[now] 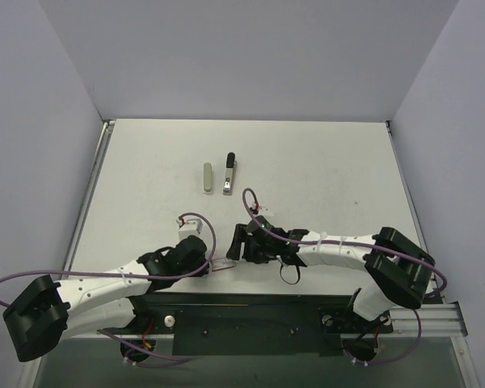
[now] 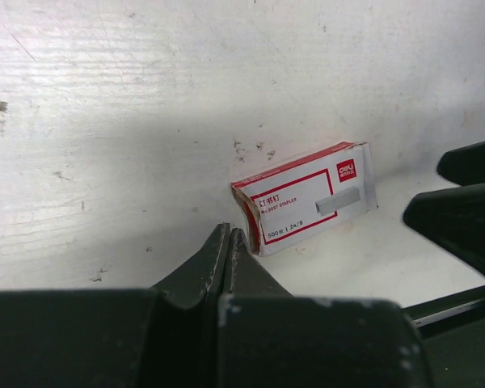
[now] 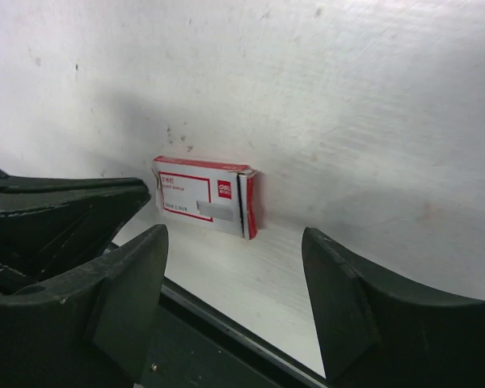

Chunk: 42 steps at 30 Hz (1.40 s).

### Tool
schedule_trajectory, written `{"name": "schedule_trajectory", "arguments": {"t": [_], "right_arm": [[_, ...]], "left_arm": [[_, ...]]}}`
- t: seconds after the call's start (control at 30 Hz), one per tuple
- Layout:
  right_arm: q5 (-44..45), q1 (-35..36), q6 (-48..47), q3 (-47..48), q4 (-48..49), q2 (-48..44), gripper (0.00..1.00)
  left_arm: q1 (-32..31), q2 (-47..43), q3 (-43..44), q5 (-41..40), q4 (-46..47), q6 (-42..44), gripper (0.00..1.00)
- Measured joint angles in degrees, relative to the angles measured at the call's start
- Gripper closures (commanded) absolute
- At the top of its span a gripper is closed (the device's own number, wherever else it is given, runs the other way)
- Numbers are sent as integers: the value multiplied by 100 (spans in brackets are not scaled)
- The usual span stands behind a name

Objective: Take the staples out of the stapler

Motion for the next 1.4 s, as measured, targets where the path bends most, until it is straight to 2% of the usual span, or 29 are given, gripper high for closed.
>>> {"name": "schedule_trajectory", "arguments": {"t": [0.1, 0.2, 0.3, 0.37, 0.43, 0.47, 0.5, 0.57, 0.8, 1.1, 1.4], "right_arm": [[345, -81, -170, 0, -407, -431, 31], [761, -153, -424, 26, -876, -920, 20], [1178, -234, -754, 131, -1379, -1320, 16], [1421, -306, -986, 225, -1676, -1521, 4], [1609, -409, -1174, 271, -1906, -1700, 3], [1687, -474, -1285, 271, -2013, -1801, 2], [1751, -544, -1373, 271, -2135, -1891, 2], [1871, -702, -1545, 275, -2400, -2061, 2], [2389, -1047, -2039, 529, -3348, -2385, 1], [2889, -1423, -2474, 870, -4079, -3399, 0], [3075, -1762, -2778, 1545, -4590, -3543, 0]], "left_arm": [[15, -205, 133, -103, -249, 52, 94], [61, -382, 361, -225, -496, 173, 78], [120, -505, 632, -356, -697, 295, 68], [155, -568, 811, -444, -791, 396, 61], [179, -614, 957, -516, -848, 509, 51], [188, -636, 1014, -544, -872, 575, 37], [190, -660, 1058, -568, -890, 629, 28], [190, -723, 1128, -603, -931, 748, 20], [190, -859, 1510, -800, -1091, 1064, 19], [197, -868, 2306, -1003, -1121, 1591, 16], [201, -826, 2933, -1163, -1145, 2175, 16]]}}
